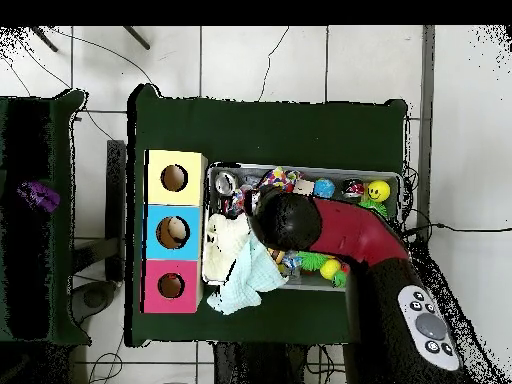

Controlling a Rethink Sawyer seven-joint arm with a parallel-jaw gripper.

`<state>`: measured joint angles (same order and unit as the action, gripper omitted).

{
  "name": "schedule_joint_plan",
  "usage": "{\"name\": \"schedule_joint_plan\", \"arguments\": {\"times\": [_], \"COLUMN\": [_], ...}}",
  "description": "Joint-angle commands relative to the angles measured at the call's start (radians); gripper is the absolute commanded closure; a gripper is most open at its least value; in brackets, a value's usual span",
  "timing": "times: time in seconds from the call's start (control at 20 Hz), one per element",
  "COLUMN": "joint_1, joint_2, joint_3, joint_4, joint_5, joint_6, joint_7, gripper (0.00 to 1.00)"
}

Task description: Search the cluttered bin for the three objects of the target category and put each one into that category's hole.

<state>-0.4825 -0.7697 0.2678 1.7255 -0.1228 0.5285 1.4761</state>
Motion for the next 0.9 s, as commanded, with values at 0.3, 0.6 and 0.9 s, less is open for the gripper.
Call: {"name": "schedule_joint_plan", "arguments": {"times": [0.3,0.6,0.9], "joint_1": [-0.086,-0.103,-0.103], "joint_2": [0.056,0.085,0.123], "joint_3": [0.039,0.053,0.053], "joint_4": [-0.142,-0.157,-0.170], "joint_5": [-0.129,-0.161,-0.188], "joint_6": [0.153,0.140,0.116], "joint_7": [-0.110,-0.100,-0.082], "gripper": [0.00,0.00,0.00]}}
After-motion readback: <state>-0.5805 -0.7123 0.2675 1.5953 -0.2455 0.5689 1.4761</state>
